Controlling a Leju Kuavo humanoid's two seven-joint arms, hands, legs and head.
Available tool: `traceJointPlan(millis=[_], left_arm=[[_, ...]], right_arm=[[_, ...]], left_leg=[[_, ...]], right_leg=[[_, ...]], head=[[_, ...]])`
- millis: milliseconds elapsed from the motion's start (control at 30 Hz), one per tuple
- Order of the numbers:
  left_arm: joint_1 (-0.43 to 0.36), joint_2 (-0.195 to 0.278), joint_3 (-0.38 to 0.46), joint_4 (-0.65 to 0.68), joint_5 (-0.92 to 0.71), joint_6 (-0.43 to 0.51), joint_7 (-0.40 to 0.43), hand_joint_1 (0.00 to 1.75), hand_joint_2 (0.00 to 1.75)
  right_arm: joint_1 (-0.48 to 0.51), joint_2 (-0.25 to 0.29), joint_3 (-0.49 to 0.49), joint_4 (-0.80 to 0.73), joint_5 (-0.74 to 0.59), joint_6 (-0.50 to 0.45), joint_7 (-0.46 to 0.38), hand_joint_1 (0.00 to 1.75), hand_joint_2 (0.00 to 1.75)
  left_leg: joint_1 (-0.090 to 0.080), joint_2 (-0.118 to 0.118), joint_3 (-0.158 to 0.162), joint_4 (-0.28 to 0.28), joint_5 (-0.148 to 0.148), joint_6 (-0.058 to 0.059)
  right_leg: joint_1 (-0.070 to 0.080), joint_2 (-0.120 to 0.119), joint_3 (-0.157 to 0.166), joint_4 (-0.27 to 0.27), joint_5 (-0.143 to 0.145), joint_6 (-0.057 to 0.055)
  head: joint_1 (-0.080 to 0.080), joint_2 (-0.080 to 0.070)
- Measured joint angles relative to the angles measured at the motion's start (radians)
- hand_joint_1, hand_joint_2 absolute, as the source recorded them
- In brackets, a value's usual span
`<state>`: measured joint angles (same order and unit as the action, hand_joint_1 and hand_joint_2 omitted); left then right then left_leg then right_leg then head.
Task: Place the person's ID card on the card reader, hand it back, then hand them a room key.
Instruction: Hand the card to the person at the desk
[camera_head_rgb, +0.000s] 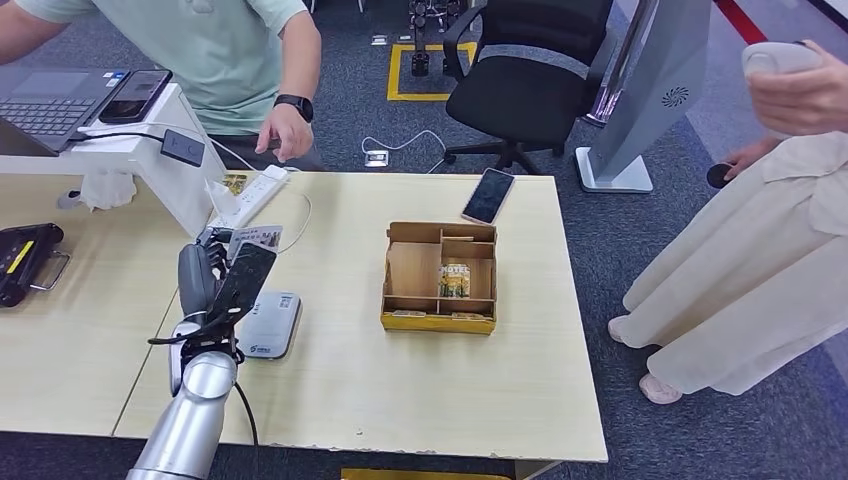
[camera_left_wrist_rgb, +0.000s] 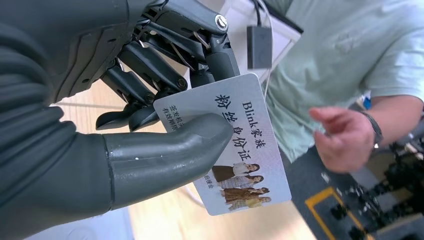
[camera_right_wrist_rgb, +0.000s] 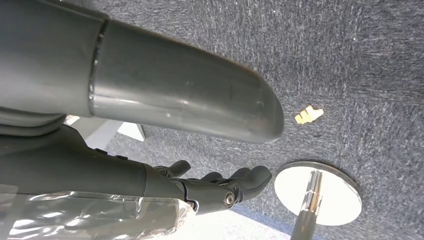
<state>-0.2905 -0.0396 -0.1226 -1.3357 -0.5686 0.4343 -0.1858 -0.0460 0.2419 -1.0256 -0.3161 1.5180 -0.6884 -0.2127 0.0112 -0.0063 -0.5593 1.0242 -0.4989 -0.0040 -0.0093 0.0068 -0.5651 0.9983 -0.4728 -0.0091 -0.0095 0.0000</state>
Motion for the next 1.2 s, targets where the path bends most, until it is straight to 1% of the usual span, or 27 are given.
traceJointPlan(millis=[200, 333, 467, 700, 1200], left_arm=[[-0.109, -0.02, 0.0, 0.121, -0.04, 0.091, 0.008, 1.75, 1.75], [-0.171, -0.041, 0.0, 0.198, -0.049, 0.116, 0.016, 1.75, 1.75], [-0.212, -0.065, -0.001, 0.257, -0.05, 0.132, 0.019, 1.75, 1.75], [-0.239, -0.087, -0.002, 0.309, -0.05, 0.133, 0.019, 1.75, 1.75], [-0.252, -0.101, -0.01, 0.35, -0.038, 0.132, 0.011, 1.75, 1.75]], right_arm=[[-0.004, 0.0, 0.005, 0.0, 0.013, 0.0, 0.012, 0.0, 0.0], [-0.006, 0.001, 0.012, 0.001, 0.022, 0.0, 0.021, 0.0, 0.0], [-0.007, 0.003, 0.017, 0.002, 0.022, 0.0, 0.025, 0.0, 0.0], [-0.007, 0.005, 0.019, 0.004, 0.021, 0.0, 0.025, 0.0, 0.0], [-0.007, 0.005, 0.024, 0.005, 0.021, 0.0, 0.033, 0.0, 0.0]], left_leg=[[0.0, 0.0, 0.0, 0.0, 0.0, 0.0], [0.0, 0.0, 0.0, 0.001, 0.0, 0.0], [0.0, 0.0, 0.0, 0.001, 0.0, 0.0], [0.0, 0.0, 0.0, 0.001, 0.0, 0.0], [0.0, 0.0, 0.0, 0.001, 0.0, 0.0]], right_leg=[[0.0, 0.0, 0.0, 0.0, 0.0, 0.0], [0.0, 0.0, 0.0, 0.0, 0.0, 0.0], [0.0, 0.0, 0.0, 0.0, 0.0, 0.0], [0.0, 0.0, 0.0, 0.0, 0.0, 0.0], [0.0, 0.001, 0.0, 0.0, 0.0, 0.0]], head=[[0.0, 0.0], [0.0, 0.0], [0.0, 0.0], [0.0, 0.0], [0.0, 0.0]])
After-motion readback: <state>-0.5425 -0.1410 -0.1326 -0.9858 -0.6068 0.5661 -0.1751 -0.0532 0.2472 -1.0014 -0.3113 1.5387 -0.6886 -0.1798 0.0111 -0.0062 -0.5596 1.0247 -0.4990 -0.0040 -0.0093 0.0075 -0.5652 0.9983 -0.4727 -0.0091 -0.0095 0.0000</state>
